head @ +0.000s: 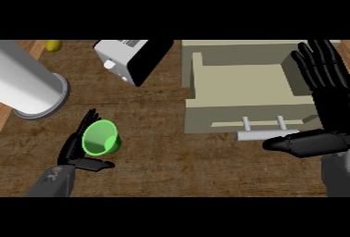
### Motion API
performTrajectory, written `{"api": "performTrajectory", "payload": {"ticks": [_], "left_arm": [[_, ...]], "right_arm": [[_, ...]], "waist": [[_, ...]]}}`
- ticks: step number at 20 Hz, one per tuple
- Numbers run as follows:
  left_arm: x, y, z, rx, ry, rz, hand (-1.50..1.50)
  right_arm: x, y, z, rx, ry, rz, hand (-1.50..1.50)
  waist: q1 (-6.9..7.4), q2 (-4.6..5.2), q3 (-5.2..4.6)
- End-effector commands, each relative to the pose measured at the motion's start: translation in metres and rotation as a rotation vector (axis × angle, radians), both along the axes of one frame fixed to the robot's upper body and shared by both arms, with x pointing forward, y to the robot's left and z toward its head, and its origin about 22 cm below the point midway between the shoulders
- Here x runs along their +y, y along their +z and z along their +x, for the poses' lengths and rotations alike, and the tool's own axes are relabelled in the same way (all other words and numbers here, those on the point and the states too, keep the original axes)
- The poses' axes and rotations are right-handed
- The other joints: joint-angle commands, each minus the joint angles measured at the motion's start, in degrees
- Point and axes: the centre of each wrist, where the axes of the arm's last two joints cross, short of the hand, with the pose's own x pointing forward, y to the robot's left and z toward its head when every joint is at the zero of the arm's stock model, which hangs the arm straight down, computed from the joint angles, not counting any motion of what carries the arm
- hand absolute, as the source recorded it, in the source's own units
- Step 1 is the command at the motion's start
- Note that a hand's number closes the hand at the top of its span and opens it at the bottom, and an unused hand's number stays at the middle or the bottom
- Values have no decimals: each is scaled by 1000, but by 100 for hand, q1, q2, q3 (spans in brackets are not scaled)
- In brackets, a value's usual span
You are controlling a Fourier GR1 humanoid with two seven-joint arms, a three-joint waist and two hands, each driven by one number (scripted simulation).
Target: Pick up the cup, place it into the drawer and close the drawer
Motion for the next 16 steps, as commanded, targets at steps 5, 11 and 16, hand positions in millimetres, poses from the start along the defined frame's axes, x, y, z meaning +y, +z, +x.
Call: {"api": "performTrajectory", "payload": {"ticks": [5, 11, 16], "left_arm": [[-22, 2, 13, -61, -114, -172, -150], [-42, 9, 28, -237, -102, -153, 150], [-31, 8, 21, -355, 28, 34, 150]], "right_arm": [[4, 9, 6, 10, 11, -15, -150], [-8, 1, -2, -4, -23, -17, -150], [-6, -9, -2, 6, -6, -20, -150]], "waist": [[-2, 8, -4], [1, -13, 4], [-8, 0, 5]]}}
